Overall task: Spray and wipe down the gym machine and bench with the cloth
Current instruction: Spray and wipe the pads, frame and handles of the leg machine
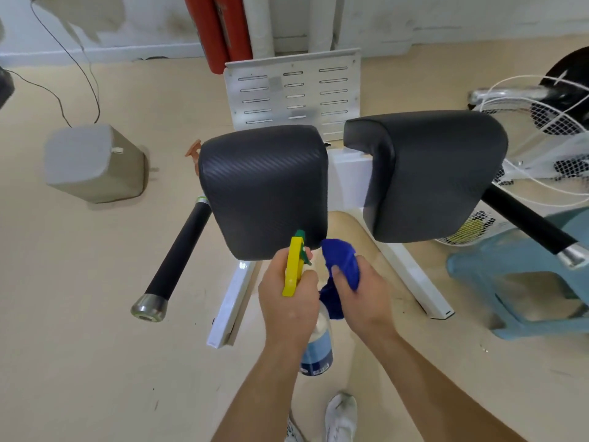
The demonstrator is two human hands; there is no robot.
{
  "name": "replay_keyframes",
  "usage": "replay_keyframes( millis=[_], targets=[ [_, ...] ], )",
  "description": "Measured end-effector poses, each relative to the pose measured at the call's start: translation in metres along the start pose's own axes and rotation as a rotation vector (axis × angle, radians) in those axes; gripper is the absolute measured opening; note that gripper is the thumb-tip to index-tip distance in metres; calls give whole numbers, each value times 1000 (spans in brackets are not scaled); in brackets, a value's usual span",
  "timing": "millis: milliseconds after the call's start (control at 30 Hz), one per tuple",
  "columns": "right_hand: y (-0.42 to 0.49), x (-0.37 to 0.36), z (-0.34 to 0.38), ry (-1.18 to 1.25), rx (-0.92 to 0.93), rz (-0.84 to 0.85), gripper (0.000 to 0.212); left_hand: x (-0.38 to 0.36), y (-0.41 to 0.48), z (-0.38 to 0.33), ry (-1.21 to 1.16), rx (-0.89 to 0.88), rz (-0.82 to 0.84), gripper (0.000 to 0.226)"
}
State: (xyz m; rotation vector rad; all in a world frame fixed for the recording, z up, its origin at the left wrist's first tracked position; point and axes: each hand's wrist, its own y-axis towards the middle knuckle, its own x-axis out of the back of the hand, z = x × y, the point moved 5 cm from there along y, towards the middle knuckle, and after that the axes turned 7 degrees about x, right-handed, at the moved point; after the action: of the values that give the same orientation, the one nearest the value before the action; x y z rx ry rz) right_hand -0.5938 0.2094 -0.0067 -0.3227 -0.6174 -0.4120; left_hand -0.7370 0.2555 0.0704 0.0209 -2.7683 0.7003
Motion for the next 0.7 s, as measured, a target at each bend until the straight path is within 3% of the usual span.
replay_keyframes(
  millis=[133,300,533,700],
  targets=[
    [-2,35,15,252,-76,-187,24,-19,-3,-4,106,-38,21,23],
    [12,55,30,361,-69,-138,13,-34,-6,-13,158,-151,-42,35],
    [27,77,64,454,104,-171,5,-41,-8,-15,131,-159,-101,27],
    [77,59,119,348,347,-117,13,-30,-12,-37,52,-316,-202,16]
  ],
)
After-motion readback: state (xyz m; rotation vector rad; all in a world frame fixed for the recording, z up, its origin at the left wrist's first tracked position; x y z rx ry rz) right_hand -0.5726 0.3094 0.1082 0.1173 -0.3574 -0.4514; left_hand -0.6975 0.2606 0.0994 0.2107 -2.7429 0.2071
